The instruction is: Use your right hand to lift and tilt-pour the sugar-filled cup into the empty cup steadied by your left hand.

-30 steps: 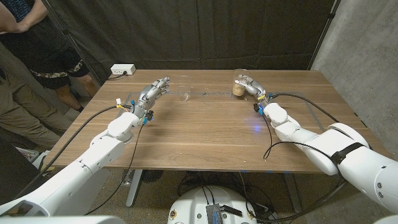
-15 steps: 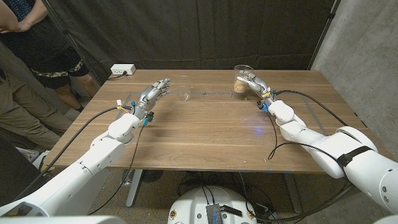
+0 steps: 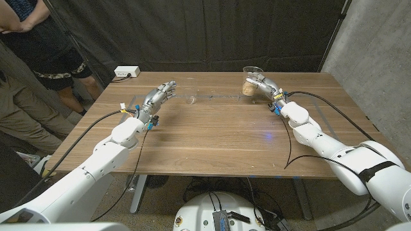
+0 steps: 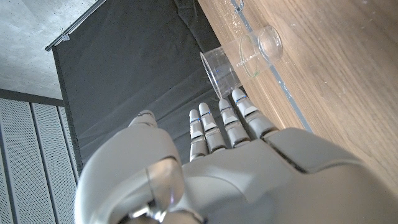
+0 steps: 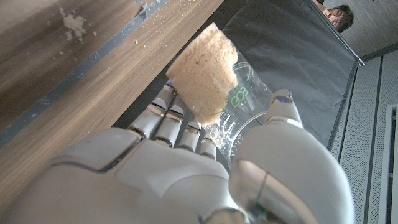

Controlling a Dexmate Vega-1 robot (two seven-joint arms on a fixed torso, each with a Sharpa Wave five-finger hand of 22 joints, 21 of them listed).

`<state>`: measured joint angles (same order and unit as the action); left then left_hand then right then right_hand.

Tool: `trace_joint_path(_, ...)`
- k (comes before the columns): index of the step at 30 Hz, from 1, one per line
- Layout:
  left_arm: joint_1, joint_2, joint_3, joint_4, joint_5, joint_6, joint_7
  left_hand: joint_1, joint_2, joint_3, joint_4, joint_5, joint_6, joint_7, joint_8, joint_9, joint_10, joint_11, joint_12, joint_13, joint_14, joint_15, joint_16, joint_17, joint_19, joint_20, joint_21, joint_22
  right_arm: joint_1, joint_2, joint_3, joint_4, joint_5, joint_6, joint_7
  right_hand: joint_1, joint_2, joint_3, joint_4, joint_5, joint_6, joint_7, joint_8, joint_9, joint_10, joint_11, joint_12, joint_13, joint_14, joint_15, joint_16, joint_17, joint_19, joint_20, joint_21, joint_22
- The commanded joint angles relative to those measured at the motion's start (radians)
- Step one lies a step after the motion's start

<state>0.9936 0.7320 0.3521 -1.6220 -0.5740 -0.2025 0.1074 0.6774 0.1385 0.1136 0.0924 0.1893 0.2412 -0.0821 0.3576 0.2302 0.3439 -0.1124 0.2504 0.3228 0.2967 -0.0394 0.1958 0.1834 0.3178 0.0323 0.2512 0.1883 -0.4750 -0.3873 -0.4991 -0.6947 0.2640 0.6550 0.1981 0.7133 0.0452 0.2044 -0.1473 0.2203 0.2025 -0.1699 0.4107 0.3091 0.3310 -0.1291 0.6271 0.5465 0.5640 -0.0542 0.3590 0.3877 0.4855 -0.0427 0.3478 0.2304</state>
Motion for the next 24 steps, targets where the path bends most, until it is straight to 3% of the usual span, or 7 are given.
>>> trace_joint_path(1, -0.001, 0.001, 0.002, -0.001, 0.002, -0.002, -0.001, 0.002, -0.001, 0.006, 0.000, -0.001, 0.009, 0.001, -0.003, 0.004, 0.009, -0.002, -0.005, 0.002, 0.005, -0.096, 0.000, 0.003, 0.008, -0.002, -0.001, 0.005, -0.068, -0.070, 0.025, -0.189, 0.037, -0.122, 0.034, 0.005, 0.008, 0.002, -0.001, -0.007, 0.013, 0.003, 0.007, 0.003, 0.008, 0.005, 0.011, 0.006, 0.010, -0.179, 0.004, 0.006, 0.010, -0.075, 0.007, 0.005)
trace_joint_path(24, -0.005, 0.012, 0.009, -0.018, 0.020, 0.010, 0.005, 0.003, -0.003, 0.010, -0.004, -0.001, 0.010, 0.000, -0.006, 0.005, 0.006, -0.003, -0.007, 0.003, 0.007, -0.096, 0.000, 0.003, 0.007, -0.002, -0.003, 0.005, -0.139, -0.134, 0.058, -0.310, 0.064, -0.159, -0.015, 0.024, 0.018, 0.008, -0.003, -0.017, 0.022, 0.006, 0.013, 0.008, 0.017, 0.003, 0.023, 0.018, 0.018, -0.179, 0.004, 0.021, 0.008, -0.071, 0.012, 0.008)
